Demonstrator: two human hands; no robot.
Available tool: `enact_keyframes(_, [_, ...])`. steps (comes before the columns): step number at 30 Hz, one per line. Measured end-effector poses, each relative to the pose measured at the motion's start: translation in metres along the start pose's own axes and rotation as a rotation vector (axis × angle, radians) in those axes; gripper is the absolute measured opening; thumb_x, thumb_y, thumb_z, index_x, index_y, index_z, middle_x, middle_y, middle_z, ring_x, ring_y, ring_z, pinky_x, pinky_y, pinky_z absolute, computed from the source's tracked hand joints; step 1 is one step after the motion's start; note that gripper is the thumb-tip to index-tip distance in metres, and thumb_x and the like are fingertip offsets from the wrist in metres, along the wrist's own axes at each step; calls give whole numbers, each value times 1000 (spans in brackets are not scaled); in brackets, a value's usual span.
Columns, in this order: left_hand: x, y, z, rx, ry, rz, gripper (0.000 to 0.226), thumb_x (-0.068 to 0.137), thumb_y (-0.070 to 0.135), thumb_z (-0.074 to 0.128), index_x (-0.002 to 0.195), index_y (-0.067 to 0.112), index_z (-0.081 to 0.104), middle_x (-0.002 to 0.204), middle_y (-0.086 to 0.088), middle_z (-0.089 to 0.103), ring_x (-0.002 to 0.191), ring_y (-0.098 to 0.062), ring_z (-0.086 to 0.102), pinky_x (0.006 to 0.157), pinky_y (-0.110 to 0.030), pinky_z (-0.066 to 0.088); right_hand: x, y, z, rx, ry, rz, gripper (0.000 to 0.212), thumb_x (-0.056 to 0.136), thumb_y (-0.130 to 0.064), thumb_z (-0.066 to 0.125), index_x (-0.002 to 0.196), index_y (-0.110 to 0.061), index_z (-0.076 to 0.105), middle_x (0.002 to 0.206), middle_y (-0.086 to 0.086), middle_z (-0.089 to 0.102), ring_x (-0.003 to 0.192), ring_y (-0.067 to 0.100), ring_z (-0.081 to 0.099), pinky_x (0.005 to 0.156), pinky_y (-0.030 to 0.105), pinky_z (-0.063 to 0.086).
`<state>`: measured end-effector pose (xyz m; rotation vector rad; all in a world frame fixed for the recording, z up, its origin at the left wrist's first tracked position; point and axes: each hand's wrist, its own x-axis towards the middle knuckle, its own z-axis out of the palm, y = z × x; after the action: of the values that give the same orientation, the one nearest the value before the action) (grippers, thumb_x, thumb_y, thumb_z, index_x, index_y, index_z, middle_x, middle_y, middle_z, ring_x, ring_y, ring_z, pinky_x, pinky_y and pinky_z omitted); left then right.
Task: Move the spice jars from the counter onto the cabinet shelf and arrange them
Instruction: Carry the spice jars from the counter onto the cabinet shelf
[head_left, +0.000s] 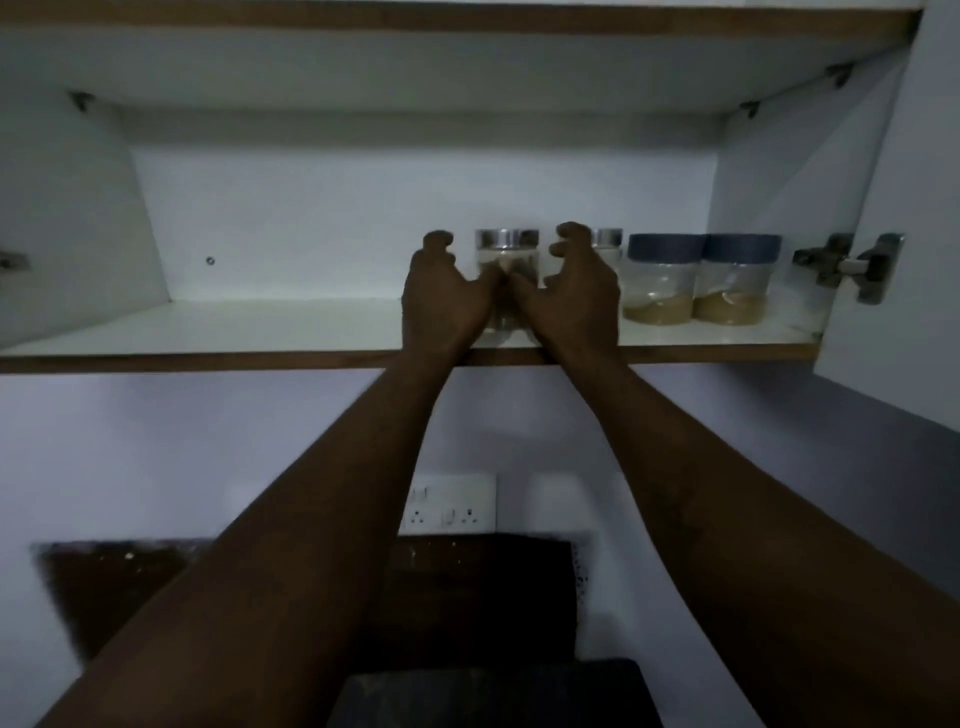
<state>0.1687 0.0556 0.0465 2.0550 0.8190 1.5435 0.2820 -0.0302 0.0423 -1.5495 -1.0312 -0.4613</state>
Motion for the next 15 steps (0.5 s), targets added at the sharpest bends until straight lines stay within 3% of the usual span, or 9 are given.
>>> enact_keyframes(3, [-36, -1, -14, 43, 105, 260, 57, 89, 41, 75, 135, 12, 55, 121, -5, 62, 110, -22, 59, 92, -37, 50, -39, -8, -1, 66, 124, -130, 44, 88, -36, 75, 120, -11, 60, 108, 3, 69, 94, 21, 68, 78, 43, 58])
enact_keyframes(7, [-113, -40, -42, 35, 144, 412, 29, 94, 30, 71, 117, 16, 64, 110, 1, 62, 101, -19, 57, 84, -36, 50, -126, -5, 11, 133, 164, -263, 20, 90, -24, 70, 106, -13, 65, 88, -4, 67, 79, 14, 66, 70, 35, 57])
enact_keyframes(11, [-210, -114, -77, 76, -45, 244, 14, 93, 26, 68, 107, 21, 66, 99, 7, 64, 91, -15, 60, 79, -33, 51, -240, 13, 42, 196, -155, -149, 14, 88, -21, 58, 99, -27, 63, 87, -14, 65, 76, 3, 64, 68, 19, 52])
enact_keyframes(14, [-293, -175, -106, 122, -247, -6, 17, 88, 31, 70, 104, 29, 63, 98, 12, 67, 88, -11, 64, 78, -18, 50, -331, 33, 62, 146, -550, 7, 21, 81, -26, 48, 95, -27, 64, 86, -12, 69, 77, 3, 64, 73, 24, 53])
enact_keyframes(15, [-325, -196, -117, 151, -301, -104, 18, 88, 33, 72, 105, 29, 65, 98, 11, 69, 88, -11, 65, 77, -20, 51, -362, 39, 68, 111, -694, 40, 21, 81, -26, 51, 97, -27, 65, 89, -12, 69, 81, 6, 65, 76, 26, 53])
